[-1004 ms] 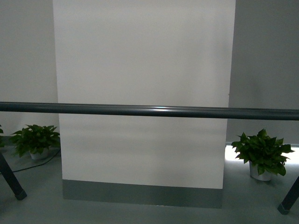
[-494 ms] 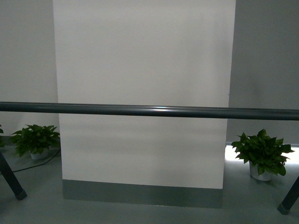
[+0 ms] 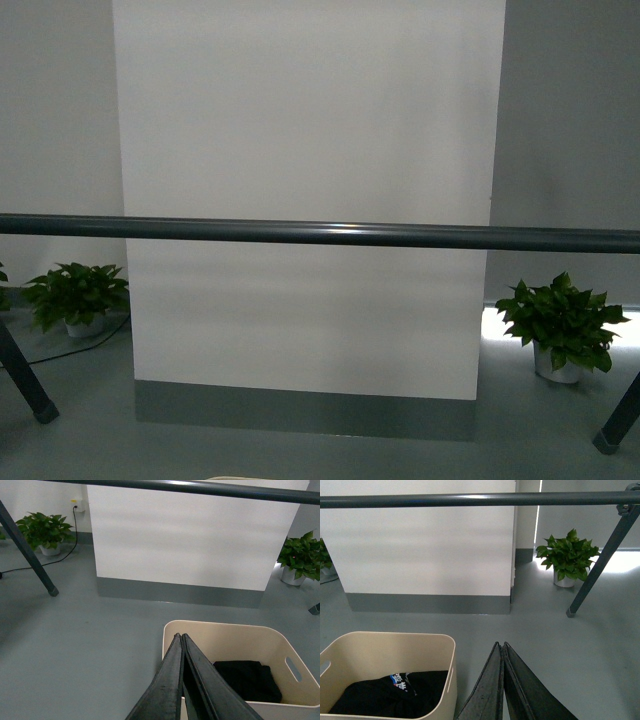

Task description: Move hamper under clothes hanger

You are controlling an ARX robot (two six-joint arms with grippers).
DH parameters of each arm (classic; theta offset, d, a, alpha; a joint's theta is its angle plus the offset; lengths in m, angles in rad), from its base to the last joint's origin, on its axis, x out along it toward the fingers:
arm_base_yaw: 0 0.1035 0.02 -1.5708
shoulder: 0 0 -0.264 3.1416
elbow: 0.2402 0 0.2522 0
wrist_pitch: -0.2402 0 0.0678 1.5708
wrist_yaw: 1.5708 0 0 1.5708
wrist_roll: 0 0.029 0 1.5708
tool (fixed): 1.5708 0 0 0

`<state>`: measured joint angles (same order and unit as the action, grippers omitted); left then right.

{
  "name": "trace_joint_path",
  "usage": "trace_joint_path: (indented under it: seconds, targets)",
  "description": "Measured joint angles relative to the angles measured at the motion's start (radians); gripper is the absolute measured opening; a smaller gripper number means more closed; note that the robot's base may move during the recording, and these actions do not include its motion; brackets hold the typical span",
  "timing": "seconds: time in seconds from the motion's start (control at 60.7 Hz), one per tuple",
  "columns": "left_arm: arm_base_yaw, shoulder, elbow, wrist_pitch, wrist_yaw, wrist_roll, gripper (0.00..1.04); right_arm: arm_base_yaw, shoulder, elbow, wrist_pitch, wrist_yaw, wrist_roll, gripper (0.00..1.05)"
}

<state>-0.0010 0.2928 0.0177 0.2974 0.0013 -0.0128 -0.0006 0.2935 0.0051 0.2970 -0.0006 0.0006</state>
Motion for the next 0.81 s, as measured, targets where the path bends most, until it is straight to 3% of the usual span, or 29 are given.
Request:
trace_joint_path:
  seconds: [0.395, 0.527, 0.807]
  targets:
    - [0.0, -0.119, 0.0, -0.119, 0.0, 0.0, 0.03, 0.0, -0.119, 0.0, -0.118, 0.0, 0.0, 0.02]
    - [0.0, -0.27, 0.0, -0.287, -0.002, 0.003, 0.03, 0.0, -0.264, 0.001, -0.288, 0.0, 0.0, 0.02]
    - [0.0, -0.288, 0.0, -0.295, -0.001, 0.006, 0.03, 0.0, -0.29, 0.001, -0.296, 0.0, 0.0, 0.02]
